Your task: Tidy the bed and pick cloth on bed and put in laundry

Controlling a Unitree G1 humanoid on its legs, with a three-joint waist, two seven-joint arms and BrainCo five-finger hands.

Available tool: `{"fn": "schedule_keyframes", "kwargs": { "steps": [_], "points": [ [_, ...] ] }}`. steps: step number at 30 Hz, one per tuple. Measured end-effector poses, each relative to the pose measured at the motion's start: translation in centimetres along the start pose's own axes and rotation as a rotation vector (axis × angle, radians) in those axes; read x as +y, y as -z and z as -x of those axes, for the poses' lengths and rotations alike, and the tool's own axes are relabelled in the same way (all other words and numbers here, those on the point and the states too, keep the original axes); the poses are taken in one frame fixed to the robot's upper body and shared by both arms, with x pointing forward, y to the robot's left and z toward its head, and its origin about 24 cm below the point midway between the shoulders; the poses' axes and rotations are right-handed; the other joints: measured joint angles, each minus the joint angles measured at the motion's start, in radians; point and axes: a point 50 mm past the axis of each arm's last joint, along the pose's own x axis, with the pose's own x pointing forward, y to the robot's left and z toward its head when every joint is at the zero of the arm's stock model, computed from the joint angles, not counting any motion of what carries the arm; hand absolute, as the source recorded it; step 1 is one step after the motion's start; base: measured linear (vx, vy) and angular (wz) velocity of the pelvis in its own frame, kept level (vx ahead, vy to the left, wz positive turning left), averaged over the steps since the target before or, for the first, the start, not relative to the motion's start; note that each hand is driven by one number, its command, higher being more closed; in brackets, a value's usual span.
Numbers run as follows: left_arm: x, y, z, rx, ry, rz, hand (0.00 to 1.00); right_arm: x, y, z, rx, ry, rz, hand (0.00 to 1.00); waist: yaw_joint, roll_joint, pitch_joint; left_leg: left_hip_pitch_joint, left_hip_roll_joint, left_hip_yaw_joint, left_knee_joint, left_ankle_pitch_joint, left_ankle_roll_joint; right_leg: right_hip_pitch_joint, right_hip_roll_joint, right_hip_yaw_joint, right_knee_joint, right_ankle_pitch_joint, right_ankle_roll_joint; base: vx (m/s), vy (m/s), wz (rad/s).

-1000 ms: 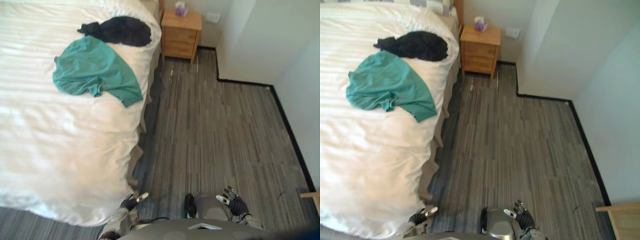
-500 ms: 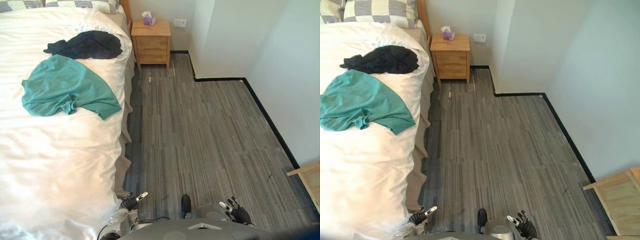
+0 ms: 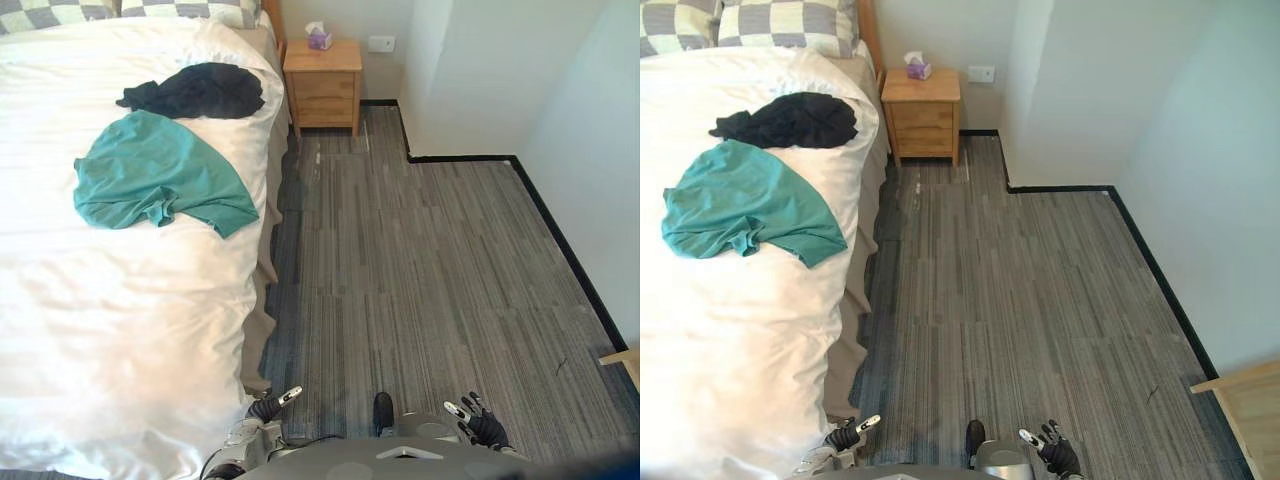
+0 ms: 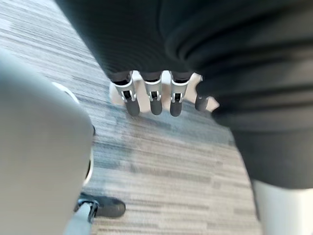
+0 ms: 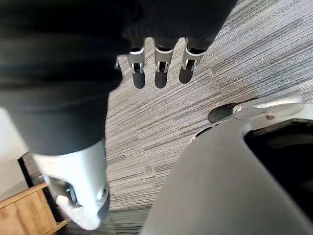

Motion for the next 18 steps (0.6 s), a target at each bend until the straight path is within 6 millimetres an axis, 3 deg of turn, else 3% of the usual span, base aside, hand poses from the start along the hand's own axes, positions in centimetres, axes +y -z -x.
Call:
{"fn": "schedule_keyframes", "kwargs": {
  "steps": [1, 2, 4, 5, 6, 7, 8, 9, 10, 11, 13, 15, 16, 18],
  "points": [
    [0.0, 0.0, 0.0, 0.006, -0.001, -0.008, 0.00, 0.0, -0.1, 0.0, -0.003, 0.007, -0.014, 0.00, 0.000, 0.000, 0.000, -0.009, 0.004, 0.000, 0.000, -0.001, -0.003, -0.011, 0.001, -0.011, 0.005, -0.001, -0.002, 0.07, -0.005, -0.08],
    [-0.1, -0.3, -0.1, 0.010, -0.009, -0.008, 0.00, 0.0, -0.6, -0.2, -0.018, 0.009, -0.024, 0.00, 0.000, 0.012, 0.012, -0.010, 0.016, 0.010, 0.004, -0.003, -0.017, -0.048, 0.004, -0.016, 0.074, -0.042, -0.009, 0.12, -0.011, -0.17],
    [-0.4, -0.7, -0.2, 0.011, -0.005, 0.005, 0.00, -0.1, -1.1, -0.2, -0.035, 0.015, -0.025, 0.00, 0.000, 0.016, 0.022, -0.011, 0.032, 0.031, 0.021, -0.018, -0.043, -0.121, -0.008, -0.029, 0.225, -0.130, -0.016, 0.12, -0.022, -0.30],
    [-0.3, -0.8, -0.2, 0.013, -0.016, 0.013, 0.00, 0.0, -1.4, -0.3, -0.038, 0.015, -0.026, 0.00, 0.000, 0.020, 0.024, -0.029, 0.044, 0.056, 0.062, -0.040, -0.079, -0.182, -0.034, -0.052, 0.356, -0.205, -0.027, 0.17, -0.079, -0.30],
    [0.4, -0.6, -0.1, 0.017, -0.039, 0.007, 0.00, 0.6, -1.4, -0.5, -0.032, -0.005, -0.019, 0.00, -0.001, -0.009, 0.017, -0.067, 0.059, 0.077, 0.168, -0.046, -0.091, -0.216, -0.057, -0.051, 0.436, -0.266, -0.031, 0.19, -0.126, -0.22],
    [0.6, -0.9, -0.1, 0.008, -0.043, 0.008, 0.00, 0.7, -1.2, -0.4, -0.022, -0.010, -0.015, 0.00, -0.004, -0.013, 0.018, -0.106, 0.080, 0.080, 0.260, -0.044, -0.093, -0.218, -0.058, -0.048, 0.448, -0.280, -0.034, 0.21, -0.202, -0.10],
    [0.4, -1.5, -0.1, -0.020, -0.034, 0.021, 0.00, 0.6, -1.3, -0.4, -0.021, -0.015, 0.003, 0.00, -0.009, -0.021, 0.020, -0.204, 0.147, 0.067, 0.509, -0.015, -0.114, -0.199, -0.038, -0.020, 0.439, -0.278, -0.044, 0.25, -0.246, -0.31],
    [0.6, -2.4, -0.1, -0.070, -0.049, 0.040, 0.00, 0.2, -1.8, -0.5, -0.026, -0.016, 0.028, 0.00, 0.012, -0.002, 0.035, -0.317, 0.195, 0.009, 0.730, 0.016, -0.114, -0.166, -0.018, 0.002, 0.423, -0.275, -0.061, 0.28, -0.214, -0.48],
    [0.5, -2.9, -0.1, -0.096, -0.047, 0.054, 0.00, 0.2, -2.1, -0.6, -0.030, -0.019, 0.036, 0.00, 0.023, 0.007, 0.041, -0.356, 0.191, -0.025, 0.788, -0.001, -0.105, -0.152, -0.014, 0.016, 0.413, -0.276, -0.064, 0.32, -0.124, -0.74],
    [0.0, -3.4, -0.1, -0.124, -0.035, 0.060, 0.00, 0.1, -2.8, -0.9, -0.043, -0.015, 0.043, 0.00, 0.024, 0.005, 0.054, -0.408, 0.151, -0.075, 0.840, -0.029, -0.078, -0.118, -0.013, 0.053, 0.394, -0.277, -0.068, 0.25, -0.040, -0.65],
    [-0.7, -3.8, -0.1, -0.152, -0.015, 0.072, 0.00, 0.1, -3.2, -1.1, -0.058, -0.015, 0.045, 0.00, 0.029, 0.005, 0.067, -0.442, 0.071, -0.123, 0.814, -0.045, -0.062, -0.041, -0.015, 0.112, 0.358, -0.278, -0.069, 0.38, 0.003, -0.91],
    [-0.7, -4.0, -0.1, -0.161, -0.014, 0.084, 0.00, 0.3, -3.5, -1.2, -0.067, -0.029, 0.049, 0.00, 0.040, 0.007, 0.073, -0.473, 0.021, -0.125, 0.711, -0.046, -0.057, 0.013, -0.015, 0.167, 0.329, -0.278, -0.069, 0.33, 0.077, -1.12],
    [-0.7, -4.3, 0.0, -0.171, -0.011, 0.097, 0.00, 0.8, -3.3, -1.3, -0.063, -0.044, 0.041, 0.00, 0.046, 0.004, 0.082, -0.502, -0.019, -0.114, 0.538, -0.020, -0.031, 0.054, -0.015, 0.206, 0.300, -0.282, -0.064, 0.28, 0.113, -0.84],
    [-0.5, -4.4, 0.0, -0.174, -0.008, 0.109, 0.00, 1.1, -3.1, -1.3, -0.060, -0.052, 0.031, 0.00, 0.050, 0.005, 0.094, -0.506, -0.036, -0.115, 0.396, 0.027, -0.024, 0.077, -0.017, 0.223, 0.284, -0.292, -0.050, 0.27, 0.129, -0.51]
  ]
}}
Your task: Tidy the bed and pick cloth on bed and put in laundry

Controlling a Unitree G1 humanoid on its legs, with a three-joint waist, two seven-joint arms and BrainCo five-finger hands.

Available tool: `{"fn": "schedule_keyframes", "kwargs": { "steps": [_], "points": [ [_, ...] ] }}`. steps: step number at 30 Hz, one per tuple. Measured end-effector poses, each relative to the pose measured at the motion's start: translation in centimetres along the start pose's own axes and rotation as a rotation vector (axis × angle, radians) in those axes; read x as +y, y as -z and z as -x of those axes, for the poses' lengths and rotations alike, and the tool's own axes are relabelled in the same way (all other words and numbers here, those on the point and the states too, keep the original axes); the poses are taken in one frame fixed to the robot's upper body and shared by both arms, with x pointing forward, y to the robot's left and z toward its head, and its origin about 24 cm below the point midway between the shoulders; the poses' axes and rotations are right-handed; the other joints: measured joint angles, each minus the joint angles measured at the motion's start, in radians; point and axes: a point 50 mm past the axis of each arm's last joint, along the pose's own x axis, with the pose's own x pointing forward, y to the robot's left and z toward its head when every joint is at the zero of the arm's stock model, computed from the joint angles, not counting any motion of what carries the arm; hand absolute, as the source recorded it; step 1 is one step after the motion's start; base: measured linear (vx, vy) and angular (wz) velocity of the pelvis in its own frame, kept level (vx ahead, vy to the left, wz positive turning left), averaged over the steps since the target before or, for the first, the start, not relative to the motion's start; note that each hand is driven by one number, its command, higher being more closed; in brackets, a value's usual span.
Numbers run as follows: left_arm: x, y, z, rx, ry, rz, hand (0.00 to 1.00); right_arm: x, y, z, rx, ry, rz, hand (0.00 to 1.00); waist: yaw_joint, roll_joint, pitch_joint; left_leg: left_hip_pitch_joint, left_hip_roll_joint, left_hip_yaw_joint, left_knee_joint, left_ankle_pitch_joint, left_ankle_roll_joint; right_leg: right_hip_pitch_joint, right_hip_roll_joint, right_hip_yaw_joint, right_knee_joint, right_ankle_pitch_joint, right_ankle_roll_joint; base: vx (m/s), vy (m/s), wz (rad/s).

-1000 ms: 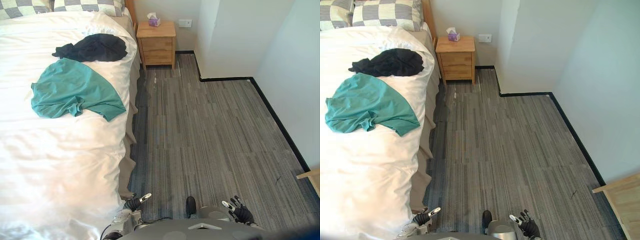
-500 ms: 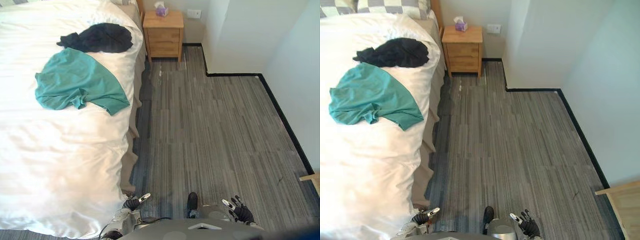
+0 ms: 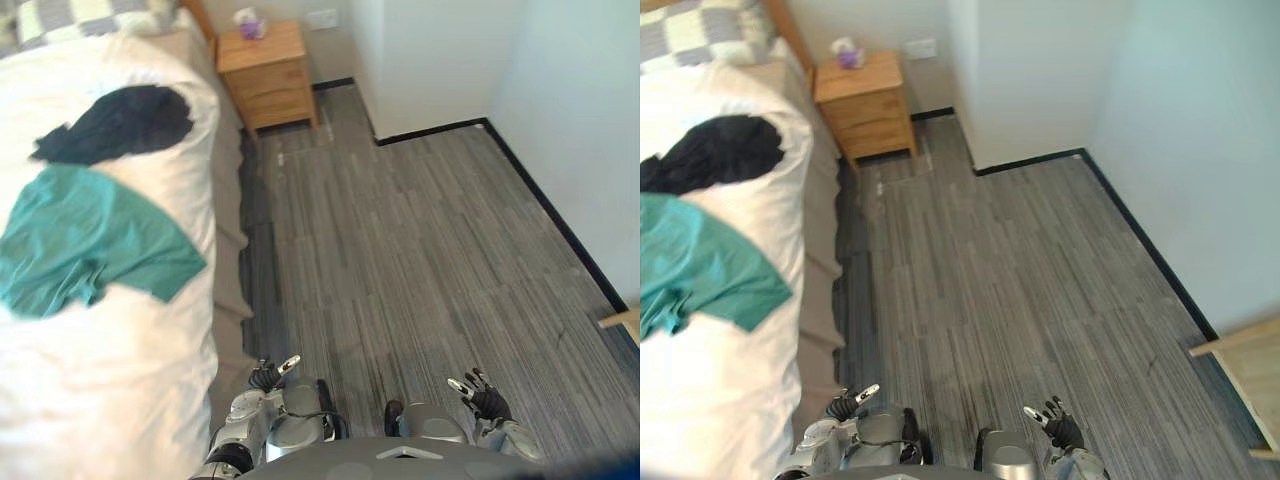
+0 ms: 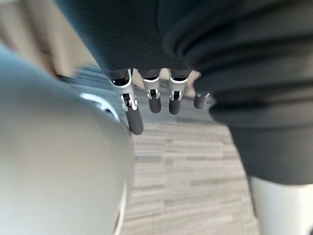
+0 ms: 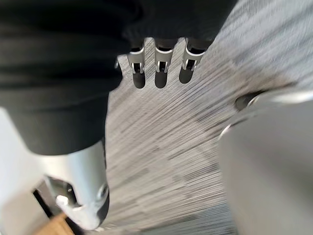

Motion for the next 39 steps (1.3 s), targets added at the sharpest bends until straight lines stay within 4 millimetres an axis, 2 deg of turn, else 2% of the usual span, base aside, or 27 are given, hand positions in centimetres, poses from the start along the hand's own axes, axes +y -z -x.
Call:
{"fn": "schedule_keyframes", "kwargs": {
  "steps": [2, 3, 4, 7, 9, 11, 12, 13, 14, 15, 16, 19, 22, 23, 24, 26, 27, 28, 29, 30, 31, 32, 34, 35, 37, 38, 39],
  "points": [
    [0.5, 0.6, 0.1, 0.027, -0.015, 0.025, 0.00, -0.5, 0.7, 0.4, 0.017, 0.009, -0.008, 0.00, -0.001, 0.009, 0.012, 0.003, -0.004, 0.009, -0.240, 0.128, 0.024, 0.051, -0.003, 0.011, -0.019, -0.043, 0.028, 0.30, 0.183, -0.13],
    [0.7, 0.6, 0.1, 0.026, -0.021, 0.044, 0.00, -0.5, 0.9, 0.5, 0.025, 0.010, -0.008, 0.00, 0.002, 0.002, 0.020, 0.017, -0.003, 0.032, -0.255, 0.178, 0.028, 0.067, -0.013, 0.013, -0.020, -0.060, 0.033, 0.38, 0.231, 0.02],
    [1.1, 0.6, 0.1, 0.027, -0.029, 0.068, 0.00, -0.5, 1.1, 0.5, 0.035, 0.003, 0.001, 0.00, 0.003, -0.011, 0.023, 0.032, -0.009, 0.095, -0.265, 0.237, 0.066, 0.085, -0.039, 0.014, -0.029, -0.084, 0.051, 0.41, 0.250, 0.04],
    [1.3, -0.1, 0.0, 0.002, -0.024, 0.138, 0.00, 0.2, 0.1, -0.2, 0.018, -0.025, 0.051, 0.00, 0.003, -0.016, 0.030, -0.032, -0.006, 0.209, -0.121, 0.166, 0.169, 0.096, -0.102, -0.019, -0.056, -0.115, 0.080, 0.45, 0.296, 0.14],
    [1.3, -0.4, -0.1, -0.010, -0.025, 0.163, 0.00, 0.8, -0.8, -0.7, 0.000, -0.042, 0.075, 0.00, 0.021, -0.032, 0.026, -0.051, -0.040, 0.233, -0.069, 0.088, 0.203, 0.100, -0.148, -0.035, -0.043, -0.111, 0.087, 0.60, 0.350, 0.05],
    [1.2, -0.3, -0.1, -0.003, -0.027, 0.172, 0.00, 1.1, -1.2, -1.0, -0.012, -0.049, 0.081, 0.00, 0.031, -0.045, 0.018, -0.030, -0.077, 0.244, -0.078, 0.052, 0.220, 0.076, -0.186, -0.061, 0.039, -0.101, 0.135, 0.45, 0.234, 0.05],
    [1.4, -0.1, 0.0, 0.007, -0.031, 0.153, 0.00, 1.1, -1.3, -1.0, -0.017, -0.047, 0.072, 0.00, 0.032, -0.055, 0.009, -0.002, -0.107, 0.238, -0.088, 0.028, 0.225, 0.043, -0.219, -0.088, 0.163, -0.092, 0.167, 0.40, 0.222, 0.19],
    [1.5, 0.0, 0.0, 0.011, -0.035, 0.131, 0.00, 1.3, -1.2, -1.0, -0.020, -0.046, 0.058, 0.00, 0.032, -0.068, 0.002, 0.030, -0.136, 0.232, -0.110, 0.024, 0.234, -0.012, -0.252, -0.099, 0.318, -0.072, 0.180, 0.50, 0.267, 0.35],
    [1.6, 0.3, 0.0, 0.028, -0.036, 0.100, 0.00, 1.7, -1.3, -1.1, -0.028, -0.052, 0.046, 0.00, 0.028, -0.080, -0.005, 0.084, -0.169, 0.213, -0.152, 0.018, 0.239, -0.101, -0.299, -0.117, 0.544, -0.024, 0.172, 0.50, 0.220, 0.43],
    [1.8, 0.8, 0.1, 0.052, -0.042, 0.082, 0.00, 1.8, -1.3, -1.1, -0.028, -0.053, 0.042, 0.00, 0.017, -0.080, -0.007, 0.143, -0.183, 0.191, -0.190, 0.016, 0.236, -0.159, -0.324, -0.156, 0.700, -0.026, 0.178, 0.58, 0.227, 0.45],
    [1.8, 1.0, 0.1, 0.058, -0.044, 0.074, 0.00, 1.8, -1.3, -1.1, -0.027, -0.052, 0.035, 0.00, 0.011, -0.077, -0.009, 0.177, -0.184, 0.180, -0.212, 0.016, 0.235, -0.183, -0.331, -0.179, 0.749, -0.030, 0.173, 0.56, 0.186, 0.45],
    [1.9, 1.5, 0.3, 0.074, -0.042, 0.030, 0.00, 1.8, -1.5, -1.1, -0.040, -0.053, 0.005, 0.00, 0.006, -0.062, -0.010, 0.328, -0.171, 0.121, -0.314, 0.010, 0.222, -0.267, -0.290, -0.239, 0.754, -0.074, 0.171, 0.43, 0.086, 0.41],
    [1.3, 1.3, 0.1, 0.073, -0.024, 0.030, 0.00, 1.9, -1.6, -1.1, -0.053, -0.060, -0.028, 0.00, 0.004, -0.038, 0.003, 0.422, -0.117, 0.079, -0.343, -0.019, 0.171, -0.359, -0.171, -0.257, 0.499, -0.093, 0.144, 0.36, -0.061, 0.34],
    [1.0, 0.8, 0.0, 0.063, -0.017, 0.024, 0.00, 1.9, -1.6, -1.1, -0.055, -0.066, -0.036, 0.00, 0.002, -0.032, 0.007, 0.439, -0.099, 0.050, -0.352, -0.028, 0.155, -0.410, -0.129, -0.255, 0.374, -0.057, 0.123, 0.36, -0.113, 0.54],
    [0.8, 0.6, -0.1, 0.059, -0.013, 0.022, 0.00, 1.9, -1.6, -1.1, -0.059, -0.069, -0.046, 0.00, -0.004, -0.033, 0.008, 0.450, -0.093, 0.038, -0.360, -0.032, 0.149, -0.432, -0.114, -0.249, 0.307, -0.021, 0.118, 0.38, -0.155, 0.67],
    [0.4, 0.4, -0.2, 0.063, -0.004, 0.005, 0.00, 1.9, -1.4, -0.8, -0.069, -0.079, -0.082, 0.00, -0.029, -0.060, 0.029, 0.500, -0.087, -0.010, -0.365, -0.062, 0.096, -0.477, -0.091, -0.196, -0.013, 0.176, 0.138, 0.42, -0.218, 0.79],
    [0.5, 0.2, -0.2, 0.059, -0.008, 0.001, 0.00, 1.9, -1.0, -0.7, -0.065, -0.081, -0.092, 0.00, -0.030, -0.072, 0.035, 0.517, -0.090, -0.018, -0.363, -0.073, 0.077, -0.481, -0.097, -0.179, -0.051, 0.204, 0.149, 0.45, -0.296, 0.90],
    [0.9, 0.1, -0.2, 0.060, -0.023, -0.004, 0.00, 2.0, -0.3, -0.4, -0.051, -0.078, -0.105, 0.00, -0.030, -0.099, 0.039, 0.556, -0.099, -0.045, -0.354, -0.099, 0.035, -0.481, -0.116, -0.139, -0.090, 0.233, 0.147, 0.49, -0.346, 0.88],
    [1.2, 0.2, -0.2, 0.064, -0.032, -0.009, 0.00, 1.6, 0.4, 0.0, -0.033, -0.063, -0.113, 0.00, -0.031, -0.093, 0.042, 0.592, -0.073, -0.070, -0.342, -0.115, 0.012, -0.469, -0.110, -0.123, -0.037, 0.352, 0.112, 0.50, -0.367, 0.88],
    [1.0, 0.2, -0.2, 0.067, -0.026, -0.009, 0.00, 1.6, 0.2, -0.1, -0.042, -0.063, -0.112, 0.00, -0.038, -0.077, 0.041, 0.588, -0.057, -0.078, -0.332, -0.115, 0.009, -0.468, -0.098, -0.122, -0.015, 0.358, 0.103, 0.49, -0.367, 0.67],
    [0.2, 0.5, -0.2, 0.075, -0.005, -0.016, 0.00, 1.3, -0.6, -0.2, -0.068, -0.061, -0.094, 0.00, -0.048, -0.046, 0.039, 0.578, -0.024, -0.078, -0.310, -0.092, 0.005, -0.473, -0.069, -0.125, 0.016, 0.335, 0.070, 0.54, -0.411, 0.38],
    [-0.3, 0.6, -0.2, 0.079, 0.007, -0.020, 0.00, 1.4, -1.5, -0.6, -0.089, -0.062, -0.084, 0.00, -0.048, -0.028, 0.042, 0.569, 0.003, -0.081, -0.280, -0.063, -0.007, -0.476, -0.055, -0.142, 0.054, 0.300, 0.035, 0.52, -0.401, 0.23],
    [-0.2, 0.8, -0.2, 0.090, -0.003, -0.018, 0.00, 1.4, -2.1, -0.7, -0.103, -0.059, -0.073, 0.00, -0.046, -0.020, 0.036, 0.545, 0.035, -0.085, -0.183, -0.013, -0.026, -0.481, -0.044, -0.160, 0.130, 0.223, 0.020, 0.44, -0.338, 0.06],
    [-0.1, 1.1, -0.2, 0.106, -0.015, -0.006, 0.00, 1.3, -2.1, -0.7, -0.094, -0.059, -0.061, 0.00, -0.050, -0.006, 0.024, 0.488, 0.066, -0.100, -0.045, 0.024, -0.030, -0.466, -0.032, -0.171, 0.151, 0.179, 0.018, 0.35, -0.271, 0.06],
    [0.1, 1.3, -0.1, 0.114, -0.022, 0.005, 0.00, 0.8, -2.2, -0.7, -0.082, -0.056, -0.031, 0.00, -0.050, 0.006, 0.015, 0.380, 0.107, -0.121, 0.171, 0.171, -0.034, -0.420, -0.008, -0.180, 0.125, 0.152, 0.006, 0.28, -0.196, 0.00],
    [0.3, 1.4, -0.1, 0.109, -0.030, 0.026, 0.00, 0.9, -1.9, -0.6, -0.064, -0.067, 0.007, 0.00, -0.047, 0.014, 0.017, 0.284, 0.143, -0.140, 0.350, 0.252, -0.032, -0.350, 0.017, -0.183, 0.057, 0.146, -0.003, 0.37, -0.204, 0.06],
    [0.5, 1.1, -0.1, 0.082, -0.037, 0.041, 0.00, 0.7, -1.7, -0.5, -0.052, -0.064, 0.027, 0.00, -0.046, 0.024, 0.017, 0.193, 0.162, -0.147, 0.500, 0.160, -0.015, -0.288, 0.034, -0.183, 0.014, 0.138, -0.017, 0.44, -0.219, 0.11]
  ]
}}
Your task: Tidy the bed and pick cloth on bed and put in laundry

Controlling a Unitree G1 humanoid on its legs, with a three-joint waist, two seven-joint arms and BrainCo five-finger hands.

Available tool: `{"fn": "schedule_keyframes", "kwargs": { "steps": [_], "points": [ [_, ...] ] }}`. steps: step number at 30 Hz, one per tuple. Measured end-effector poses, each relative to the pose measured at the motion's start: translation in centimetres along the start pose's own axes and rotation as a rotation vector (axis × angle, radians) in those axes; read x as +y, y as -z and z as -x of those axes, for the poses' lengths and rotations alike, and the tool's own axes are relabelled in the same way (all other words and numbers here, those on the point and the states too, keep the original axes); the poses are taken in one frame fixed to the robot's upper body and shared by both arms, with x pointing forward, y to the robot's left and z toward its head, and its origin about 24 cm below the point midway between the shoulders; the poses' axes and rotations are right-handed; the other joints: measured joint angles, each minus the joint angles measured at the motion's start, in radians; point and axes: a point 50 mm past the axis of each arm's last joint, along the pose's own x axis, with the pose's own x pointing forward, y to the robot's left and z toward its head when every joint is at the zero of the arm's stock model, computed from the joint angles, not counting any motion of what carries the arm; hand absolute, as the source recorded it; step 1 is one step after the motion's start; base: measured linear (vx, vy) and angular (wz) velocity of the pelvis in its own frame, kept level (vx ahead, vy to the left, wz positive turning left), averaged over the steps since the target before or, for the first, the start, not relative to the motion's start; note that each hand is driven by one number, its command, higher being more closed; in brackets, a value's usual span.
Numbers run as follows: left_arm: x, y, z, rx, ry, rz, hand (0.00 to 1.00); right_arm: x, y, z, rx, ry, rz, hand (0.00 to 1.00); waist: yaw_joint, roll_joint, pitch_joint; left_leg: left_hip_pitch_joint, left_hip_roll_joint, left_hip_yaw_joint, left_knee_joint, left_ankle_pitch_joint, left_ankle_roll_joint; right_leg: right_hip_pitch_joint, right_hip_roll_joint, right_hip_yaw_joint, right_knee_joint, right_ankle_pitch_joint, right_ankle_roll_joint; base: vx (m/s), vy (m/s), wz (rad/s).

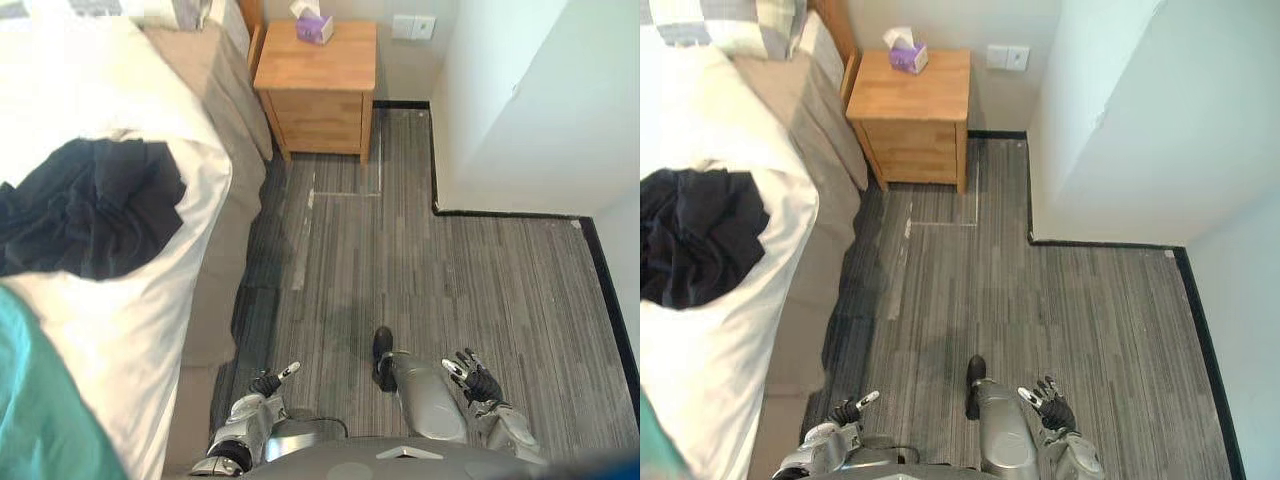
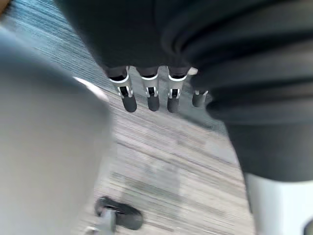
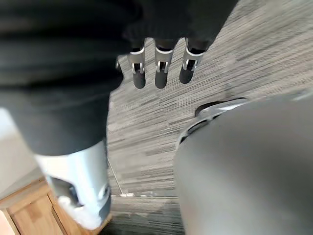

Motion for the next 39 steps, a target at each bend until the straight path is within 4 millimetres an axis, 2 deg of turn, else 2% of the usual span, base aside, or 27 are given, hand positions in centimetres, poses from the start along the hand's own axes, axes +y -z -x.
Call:
{"fn": "schedule_keyframes", "kwargs": {
  "steps": [1, 2, 4, 5, 7, 9, 10, 11, 13, 15, 16, 17, 18, 19, 20, 22, 25, 28, 29, 31, 32, 34, 35, 36, 37, 38, 39],
  "points": [
    [0.1, -0.2, 0.0, -0.016, -0.003, 0.011, 0.00, -0.1, 0.3, 0.1, 0.011, 0.006, -0.003, 0.00, 0.007, 0.000, 0.000, -0.035, -0.001, 0.001, 0.038, -0.045, 0.007, 0.034, 0.003, -0.002, -0.016, -0.006, -0.005, 0.44, -0.207, 0.10],
    [0.1, -0.5, 0.0, -0.037, 0.000, 0.028, 0.00, -0.4, 0.9, 0.4, 0.031, 0.016, -0.009, 0.00, 0.018, -0.015, 0.008, -0.074, -0.024, 0.018, 0.029, -0.100, 0.019, 0.102, 0.005, -0.005, -0.045, -0.014, 0.000, 0.42, -0.206, 0.00],
    [-0.1, -0.5, 0.2, -0.051, 0.021, 0.046, 0.00, -0.3, 1.1, 0.5, 0.040, 0.008, 0.012, 0.00, 0.031, -0.015, 0.008, -0.107, -0.070, 0.053, -0.110, -0.144, 0.016, 0.179, 0.002, -0.008, -0.081, -0.032, 0.004, 0.32, -0.140, -0.04],
    [-0.1, -0.4, 0.2, -0.052, 0.028, 0.047, 0.00, -0.2, 0.9, 0.4, 0.033, -0.001, 0.023, 0.00, 0.037, -0.015, 0.008, -0.118, -0.100, 0.096, -0.250, -0.154, 0.019, 0.220, 0.002, -0.006, -0.103, -0.043, 0.009, 0.31, -0.073, -0.04],
    [-0.1, -0.4, 0.3, -0.054, 0.032, 0.057, 0.00, -0.1, 0.9, 0.4, 0.030, -0.010, 0.022, 0.00, 0.053, -0.016, 0.008, -0.121, -0.140, 0.161, -0.476, -0.139, 0.027, 0.267, 0.001, -0.010, -0.129, -0.057, 0.008, 0.33, -0.036, 0.07],
    [0.1, 0.0, 0.4, -0.047, 0.021, 0.063, 0.00, 0.0, 1.1, 0.4, 0.035, -0.011, 0.018, 0.00, 0.054, -0.018, 0.009, -0.112, -0.158, 0.268, -0.661, -0.080, 0.043, 0.314, 0.001, -0.045, -0.151, -0.074, 0.017, 0.33, 0.007, 0.43],
    [0.1, -0.1, 0.4, -0.046, 0.020, 0.063, 0.00, -0.2, 1.2, 0.6, 0.038, -0.008, 0.017, 0.00, 0.053, -0.020, 0.008, -0.104, -0.156, 0.378, -0.739, -0.046, 0.062, 0.345, 0.001, -0.080, -0.167, -0.084, 0.027, 0.42, 0.041, 0.64],
    [0.0, -0.1, 0.4, -0.048, 0.020, 0.063, 0.00, -0.2, 1.2, 0.6, 0.030, -0.008, 0.019, 0.00, 0.053, -0.023, 0.007, -0.100, -0.148, 0.499, -0.774, -0.029, 0.088, 0.365, -0.005, -0.116, -0.170, -0.100, 0.047, 0.43, 0.057, 0.66],
    [0.2, -0.1, 0.4, -0.047, 0.017, 0.062, 0.00, -0.2, 1.0, 0.6, 0.015, -0.009, 0.024, 0.00, 0.052, -0.028, 0.004, -0.087, -0.150, 0.644, -0.795, -0.014, 0.118, 0.390, -0.027, -0.160, -0.166, -0.130, 0.089, 0.48, 0.154, 0.73],
    [0.6, 0.0, 0.4, -0.043, 0.003, 0.084, 0.00, 0.0, 0.7, 0.4, 0.007, -0.015, 0.038, 0.00, 0.056, -0.046, -0.008, -0.085, -0.172, 0.669, -0.804, -0.006, 0.150, 0.393, -0.066, -0.193, -0.108, -0.205, 0.122, 0.41, 0.164, 0.65],
    [1.1, 0.1, 0.4, -0.026, -0.012, 0.104, 0.00, 0.1, 0.7, 0.2, 0.013, -0.022, 0.059, 0.00, 0.059, -0.065, -0.018, -0.076, -0.191, 0.674, -0.777, -0.024, 0.230, 0.381, -0.110, -0.221, -0.015, -0.273, 0.155, 0.46, 0.199, 0.51],
    [1.2, 0.3, 0.4, -0.012, -0.021, 0.115, 0.00, 0.3, 0.2, -0.1, 0.010, -0.033, 0.084, 0.00, 0.067, -0.071, -0.027, -0.068, -0.218, 0.657, -0.767, -0.059, 0.282, 0.321, -0.171, -0.230, 0.185, -0.320, 0.212, 0.55, 0.252, 0.50],
    [1.2, 0.3, 0.4, -0.009, -0.027, 0.114, 0.00, 0.6, -0.1, -0.3, 0.006, -0.040, 0.090, 0.00, 0.071, -0.079, -0.030, -0.060, -0.233, 0.642, -0.770, -0.066, 0.287, 0.275, -0.209, -0.229, 0.311, -0.319, 0.211, 0.48, 0.252, 0.63],
    [1.6, 0.3, 0.4, -0.007, -0.040, 0.111, 0.00, 1.4, -0.1, -0.6, 0.005, -0.068, 0.096, 0.00, 0.070, -0.092, -0.033, -0.041, -0.258, 0.595, -0.773, -0.084, 0.307, 0.187, -0.277, -0.227, 0.554, -0.260, 0.188, 0.49, 0.233, 1.12],
    [1.8, 0.4, 0.4, -0.003, -0.045, 0.108, 0.00, 1.9, 0.2, -0.7, 0.020, -0.083, 0.091, 0.00, 0.061, -0.099, -0.034, -0.013, -0.271, 0.532, -0.773, -0.098, 0.309, 0.148, -0.308, -0.225, 0.682, -0.256, 0.181, 0.51, 0.202, 1.35],
    [2.0, 0.7, 0.4, 0.005, -0.052, 0.116, 0.00, 2.3, 0.3, -0.8, 0.026, -0.106, 0.100, 0.00, 0.063, -0.090, -0.031, 0.054, -0.276, 0.428, -0.796, -0.098, 0.308, 0.130, -0.306, -0.209, 0.714, -0.259, 0.184, 0.50, 0.083, 1.49],
    [2.4, 1.0, 0.6, 0.014, -0.058, 0.097, 0.00, 2.7, -0.2, -1.0, -0.001, -0.127, 0.116, 0.00, 0.069, -0.079, -0.028, 0.152, -0.272, 0.281, -0.856, -0.090, 0.284, 0.104, -0.288, -0.149, 0.611, -0.259, 0.191, 0.38, -0.055, 1.71],
    [3.0, 1.0, 0.7, 0.010, -0.064, 0.086, 0.00, 3.0, -0.9, -1.3, -0.029, -0.130, 0.082, 0.00, 0.073, -0.087, -0.035, 0.170, -0.266, 0.116, -0.866, -0.100, 0.233, 0.054, -0.252, -0.016, 0.379, -0.244, 0.219, 0.34, -0.207, 1.60],
    [3.0, 1.0, 0.7, 0.010, -0.061, 0.081, 0.00, 3.0, -1.0, -1.4, -0.035, -0.128, 0.067, 0.00, 0.074, -0.087, -0.036, 0.169, -0.263, 0.050, -0.867, -0.099, 0.204, 0.050, -0.227, 0.060, 0.270, -0.226, 0.232, 0.32, -0.323, 1.94],
    [2.9, 1.0, 0.7, 0.009, -0.053, 0.079, 0.00, 3.1, -1.0, -1.4, -0.040, -0.124, 0.041, 0.00, 0.075, -0.089, -0.037, 0.167, -0.261, -0.041, -0.870, -0.099, 0.167, 0.053, -0.189, 0.179, 0.115, -0.169, 0.230, 0.24, -0.335, 1.74],
    [3.0, 0.9, 0.7, 0.005, -0.044, 0.077, 0.00, 3.1, -1.0, -1.4, -0.041, -0.123, 0.028, 0.00, 0.078, -0.100, -0.043, 0.163, -0.266, -0.106, -0.864, -0.111, 0.143, 0.061, -0.167, 0.275, 0.002, -0.099, 0.220, 0.20, -0.423, 1.42],
    [3.8, 0.8, 0.8, -0.004, -0.047, 0.066, 0.00, 3.4, -0.7, -1.4, -0.036, -0.128, 0.022, 0.00, 0.077, -0.142, -0.062, 0.144, -0.294, -0.166, -0.850, -0.129, 0.116, 0.061, -0.177, 0.346, -0.034, 0.003, 0.216, 0.17, -0.462, 1.21],
    [3.3, 1.2, 0.8, 0.002, -0.030, 0.076, 0.00, 3.1, -1.1, -1.5, -0.045, -0.124, 0.033, 0.00, 0.079, -0.101, -0.073, 0.137, -0.257, -0.186, -0.836, -0.137, 0.093, 0.062, -0.147, 0.317, -0.004, -0.019, 0.202, 0.15, -0.424, 0.71],
    [3.2, 1.6, 0.9, 0.009, -0.024, 0.081, 0.00, 2.9, -1.4, -1.5, -0.058, -0.121, 0.038, 0.00, 0.081, -0.088, -0.081, 0.131, -0.238, -0.183, -0.835, -0.143, 0.084, 0.064, -0.134, 0.302, -0.009, -0.028, 0.189, 0.20, -0.431, 0.62],
    [2.9, 2.3, 1.0, 0.026, -0.013, 0.091, 0.00, 2.7, -2.0, -1.6, -0.078, -0.124, 0.051, 0.00, 0.077, -0.054, -0.083, 0.135, -0.204, -0.195, -0.839, -0.151, 0.070, 0.079, -0.112, 0.255, -0.005, -0.032, 0.175, 0.16, -0.302, 0.57],
    [2.7, 2.6, 1.1, 0.037, -0.008, 0.096, 0.00, 2.7, -2.1, -1.7, -0.077, -0.130, 0.069, 0.00, 0.073, -0.037, -0.089, 0.139, -0.179, -0.211, -0.844, -0.149, 0.053, 0.092, -0.093, 0.225, -0.004, -0.040, 0.163, 0.15, -0.257, 0.56],
    [2.7, 2.7, 1.1, 0.037, -0.008, 0.100, 0.00, 2.6, -2.2, -1.6, -0.076, -0.130, 0.072, 0.00, 0.076, -0.034, -0.090, 0.143, -0.170, -0.214, -0.847, -0.145, 0.044, 0.099, -0.084, 0.218, -0.003, -0.043, 0.157, 0.13, -0.222, 0.46]
  ]
}}
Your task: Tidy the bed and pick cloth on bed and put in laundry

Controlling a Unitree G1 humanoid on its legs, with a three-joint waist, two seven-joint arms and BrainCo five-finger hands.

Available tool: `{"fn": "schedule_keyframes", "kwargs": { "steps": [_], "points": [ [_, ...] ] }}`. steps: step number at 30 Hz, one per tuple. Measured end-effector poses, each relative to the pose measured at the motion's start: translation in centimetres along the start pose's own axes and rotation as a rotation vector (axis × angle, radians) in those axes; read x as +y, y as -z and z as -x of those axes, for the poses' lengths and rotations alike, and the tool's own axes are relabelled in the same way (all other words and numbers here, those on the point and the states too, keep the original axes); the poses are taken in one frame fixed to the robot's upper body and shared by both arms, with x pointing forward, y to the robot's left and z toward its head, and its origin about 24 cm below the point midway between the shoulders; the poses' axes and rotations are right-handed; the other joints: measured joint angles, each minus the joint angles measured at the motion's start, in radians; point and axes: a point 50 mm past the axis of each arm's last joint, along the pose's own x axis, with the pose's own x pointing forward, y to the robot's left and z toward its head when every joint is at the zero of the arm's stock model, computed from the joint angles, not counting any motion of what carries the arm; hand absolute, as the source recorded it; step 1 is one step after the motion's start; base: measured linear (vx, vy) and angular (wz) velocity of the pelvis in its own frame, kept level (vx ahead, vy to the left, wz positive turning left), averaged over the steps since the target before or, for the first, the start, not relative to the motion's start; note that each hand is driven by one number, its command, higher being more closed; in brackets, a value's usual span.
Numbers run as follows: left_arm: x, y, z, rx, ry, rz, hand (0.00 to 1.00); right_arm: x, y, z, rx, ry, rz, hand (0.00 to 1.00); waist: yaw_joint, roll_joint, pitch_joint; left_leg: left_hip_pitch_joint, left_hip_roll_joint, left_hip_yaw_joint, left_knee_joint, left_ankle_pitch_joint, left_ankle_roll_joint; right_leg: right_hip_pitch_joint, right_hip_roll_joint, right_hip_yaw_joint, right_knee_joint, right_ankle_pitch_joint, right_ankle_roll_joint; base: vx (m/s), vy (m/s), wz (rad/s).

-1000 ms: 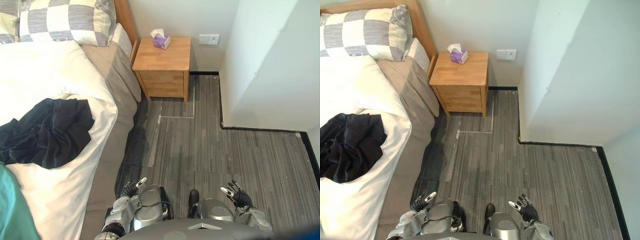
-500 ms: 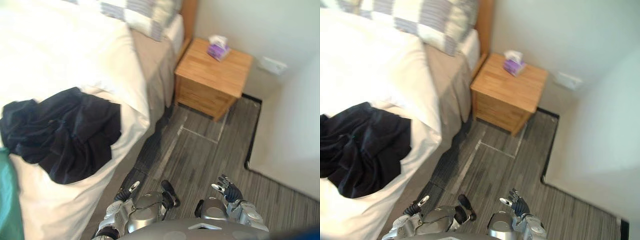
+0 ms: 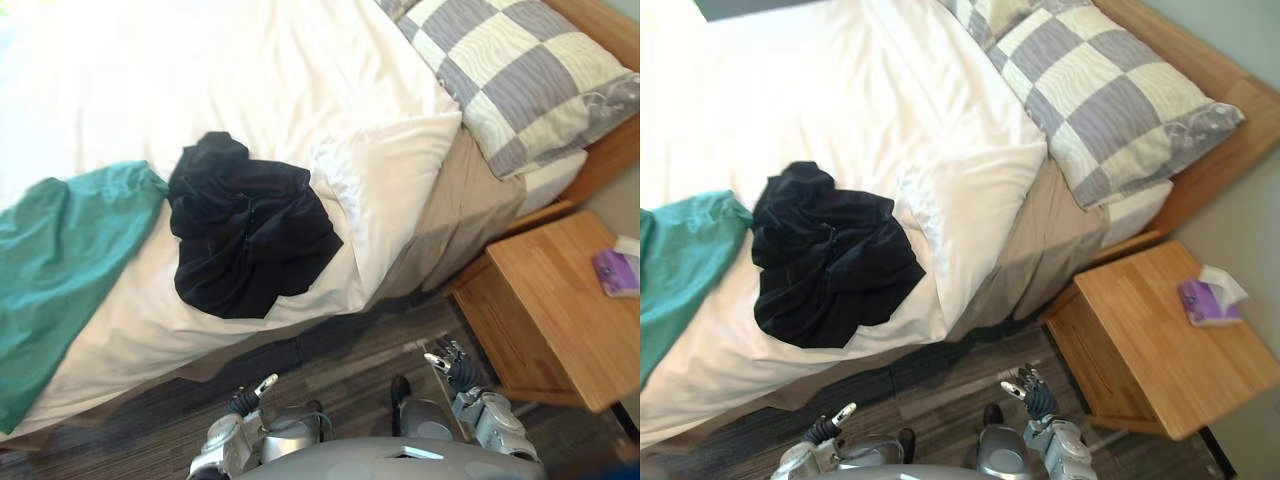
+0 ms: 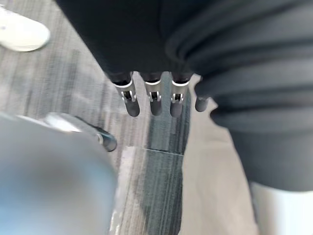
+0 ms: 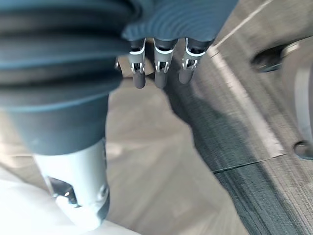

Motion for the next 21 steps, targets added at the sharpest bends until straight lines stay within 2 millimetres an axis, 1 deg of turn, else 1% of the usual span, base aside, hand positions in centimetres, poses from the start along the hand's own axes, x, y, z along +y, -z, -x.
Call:
{"fn": "schedule_keyframes", "kwargs": {
  "steps": [1, 2, 4, 7, 8, 9, 11, 12, 13, 14, 16, 17, 18, 19, 20, 21],
  "points": [
    [0.0, 0.0, 0.0, -0.002, 0.000, 0.002, 0.00, 0.1, 0.0, 0.0, 0.002, -0.005, 0.000, 0.00, 0.002, 0.003, -0.002, 0.010, 0.016, 0.001, -0.009, 0.010, -0.013, 0.011, 0.016, -0.012, 0.002, -0.002, -0.003, 0.13, -0.219, 0.40],
    [0.1, -0.2, 0.0, -0.006, -0.005, 0.010, 0.00, 0.3, 0.1, -0.1, 0.004, -0.009, -0.008, 0.00, 0.002, -0.008, -0.005, 0.007, 0.025, 0.005, -0.011, 0.028, -0.021, 0.016, 0.019, -0.024, 0.006, -0.010, -0.017, 0.08, -0.154, 0.38],
    [0.1, -0.2, 0.0, -0.006, -0.003, 0.029, 0.00, 0.4, 0.3, -0.1, 0.019, -0.002, -0.013, 0.00, 0.001, -0.016, -0.006, 0.002, 0.028, 0.009, -0.012, 0.040, -0.024, 0.019, 0.016, -0.039, 0.005, -0.013, -0.022, 0.03, -0.094, 0.30],
    [0.0, -0.1, 0.0, -0.001, 0.003, 0.032, 0.00, -0.4, 1.4, 0.4, 0.086, 0.085, -0.085, 0.00, -0.002, -0.021, -0.009, -0.014, 0.021, 0.046, -0.012, 0.070, -0.026, 0.040, 0.001, -0.070, -0.022, -0.013, -0.022, -0.01, -0.034, 0.42],
    [0.0, -0.1, 0.0, 0.004, 0.004, 0.022, 0.00, -1.2, 2.6, 1.1, 0.126, 0.153, -0.150, 0.00, -0.007, -0.023, -0.009, -0.015, 0.011, 0.094, -0.013, 0.095, -0.025, 0.058, -0.020, -0.102, -0.032, -0.013, -0.023, -0.04, 0.005, 0.55],
    [0.0, 0.0, 0.0, 0.007, 0.005, 0.021, 0.00, -1.6, 3.1, 1.5, 0.140, 0.184, -0.179, 0.00, -0.012, -0.023, -0.009, -0.015, 0.008, 0.119, -0.016, 0.104, -0.023, 0.069, -0.027, -0.117, -0.038, -0.013, -0.023, -0.05, 0.014, 0.69],
    [0.0, 0.2, 0.0, 0.016, 0.002, -0.005, 0.00, -2.9, 4.7, 3.1, 0.142, 0.324, -0.305, 0.00, -0.029, -0.023, -0.020, -0.006, 0.007, 0.229, -0.074, 0.134, -0.004, 0.088, -0.044, -0.177, -0.051, -0.011, -0.025, -0.07, 0.021, 0.71],
    [0.0, 0.3, 0.0, 0.021, 0.005, -0.017, 0.00, -3.3, 4.8, 3.4, 0.126, 0.358, -0.334, 0.00, -0.033, -0.017, -0.025, -0.001, 0.010, 0.263, -0.092, 0.137, 0.004, 0.090, -0.047, -0.196, -0.053, -0.010, -0.027, -0.09, 0.041, 0.67],
    [-0.1, 0.4, 0.0, 0.025, 0.011, -0.017, 0.00, -3.9, 4.9, 4.0, 0.100, 0.409, -0.374, 0.00, -0.040, -0.017, -0.025, 0.007, 0.014, 0.311, -0.109, 0.141, 0.011, 0.097, -0.054, -0.212, -0.054, -0.010, -0.027, -0.09, 0.056, 0.47],
    [-0.1, 0.5, 0.0, 0.033, 0.021, -0.012, 0.00, -4.9, 4.2, 4.7, 0.030, 0.486, -0.399, 0.00, -0.037, -0.022, -0.027, 0.016, 0.010, 0.335, -0.127, 0.160, 0.012, 0.105, -0.063, -0.218, -0.057, -0.007, -0.023, -0.12, 0.078, 0.28],
    [0.3, 0.6, 0.1, 0.042, 0.013, -0.026, 0.00, -5.9, 2.5, 5.1, -0.067, 0.554, -0.395, 0.00, -0.037, -0.034, -0.036, 0.025, -0.004, 0.333, -0.164, 0.178, 0.018, 0.106, -0.069, -0.214, -0.063, -0.002, -0.017, -0.11, 0.069, 0.07],
    [0.7, 0.7, 0.2, 0.055, 0.007, -0.050, 0.00, -6.9, 1.0, 5.7, -0.157, 0.631, -0.395, 0.00, -0.046, -0.046, -0.054, 0.028, -0.012, 0.330, -0.197, 0.191, 0.014, 0.104, -0.070, -0.214, -0.079, 0.004, -0.012, -0.08, 0.063, 0.10],
    [1.0, 0.7, 0.2, 0.065, 0.012, -0.053, 0.00, -8.1, -0.8, 6.4, -0.254, 0.709, -0.400, 0.00, -0.056, -0.049, -0.068, 0.033, -0.018, 0.330, -0.231, 0.208, 0.017, 0.103, -0.070, -0.214, -0.093, 0.013, -0.007, -0.06, 0.057, 0.10],
    [1.1, 0.7, 0.2, 0.067, 0.016, -0.055, 0.00, -8.7, -1.8, 6.7, -0.305, 0.747, -0.398, 0.00, -0.057, -0.054, -0.070, 0.039, -0.021, 0.331, -0.252, 0.215, 0.021, 0.103, -0.070, -0.214, -0.096, 0.017, -0.004, -0.04, 0.062, 0.07],
    [1.3, 0.6, 0.2, 0.072, 0.024, -0.057, 0.00, -9.8, -3.9, 7.4, -0.401, 0.817, -0.390, 0.00, -0.058, -0.064, -0.069, 0.039, -0.024, 0.332, -0.257, 0.219, 0.020, 0.105, -0.071, -0.212, -0.101, 0.023, 0.000, -0.03, 0.051, 0.02],
    [1.4, 0.5, 0.2, 0.071, 0.026, -0.058, 0.00, -10.3, -4.8, 7.8, -0.442, 0.850, -0.382, 0.00, -0.057, -0.069, -0.068, 0.040, -0.026, 0.333, -0.257, 0.220, 0.020, 0.105, -0.071, -0.209, -0.102, 0.025, 0.003, -0.03, 0.052, 0.00]
  ]
}}
